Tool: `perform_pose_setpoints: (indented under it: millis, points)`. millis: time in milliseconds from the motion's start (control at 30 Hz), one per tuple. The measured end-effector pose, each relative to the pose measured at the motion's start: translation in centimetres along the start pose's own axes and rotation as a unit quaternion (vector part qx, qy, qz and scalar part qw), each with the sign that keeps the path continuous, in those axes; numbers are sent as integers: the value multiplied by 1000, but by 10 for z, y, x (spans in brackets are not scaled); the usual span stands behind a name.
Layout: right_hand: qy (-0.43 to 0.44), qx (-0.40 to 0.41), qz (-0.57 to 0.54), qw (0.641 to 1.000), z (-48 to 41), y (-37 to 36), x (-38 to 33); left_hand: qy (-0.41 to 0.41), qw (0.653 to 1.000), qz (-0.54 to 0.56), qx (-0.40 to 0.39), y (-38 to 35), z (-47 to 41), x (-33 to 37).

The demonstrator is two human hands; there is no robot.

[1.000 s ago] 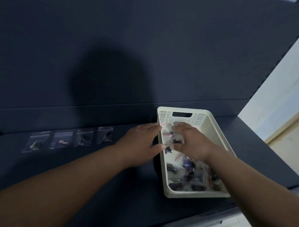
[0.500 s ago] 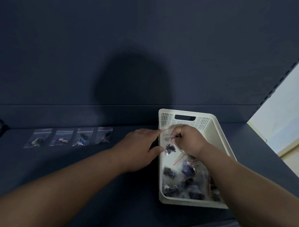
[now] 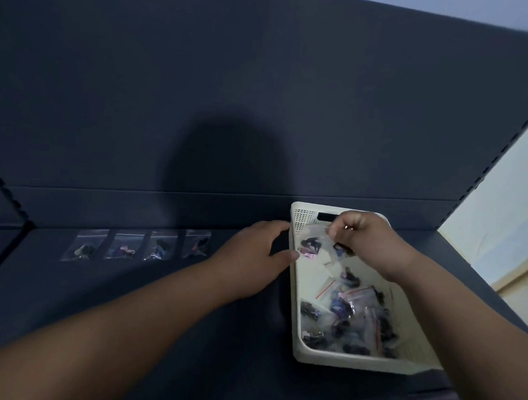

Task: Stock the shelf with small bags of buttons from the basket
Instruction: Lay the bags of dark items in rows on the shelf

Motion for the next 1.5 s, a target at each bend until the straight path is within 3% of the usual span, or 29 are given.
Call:
perform_pose_setpoints:
  millis: [133, 300, 433, 600, 700, 867, 1000, 1200, 1400, 1500]
  points:
    - [20, -25, -32, 999, 17, -9, -46, 1, 993, 119, 21, 15, 8, -7]
    - [63, -71, -78, 992, 31, -54, -97, 14, 955, 297, 17, 33, 23, -21]
    - [55, -99, -189, 975, 31, -106, -105, 84, 903, 421, 17, 42, 49, -54]
    - [-13, -127, -270, 954, 26, -167, -85, 201, 837, 504, 64, 43, 86, -109]
    - [-35, -146, -312, 938, 27, -197, -83, 225, 807, 545, 45, 40, 100, -128]
    - [-57, -127, -359, 923, 29, -230, -81, 220, 820, 529, -19, 31, 120, -144]
    - [-67, -135, -435, 888, 32, -249, -84, 242, 808, 537, 9, 28, 129, -158]
    - [-119, -87, -392, 908, 29, -241, -69, 250, 823, 510, 21, 35, 133, -173]
    - [-144, -103, -452, 874, 29, -240, -59, 253, 814, 523, 22, 31, 132, -175]
    - [-139, -94, -413, 895, 27, -235, -56, 249, 814, 524, 22, 30, 128, -172]
Point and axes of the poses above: each hand's wrist, its own z-axis away from the middle knuckle, its own y-axis out of the back of the hand, x = y × z, the point moved 8 cm from there along -z, towards the middle knuckle, and after that the axes turned 9 degrees about -x, right-handed, at the moved point
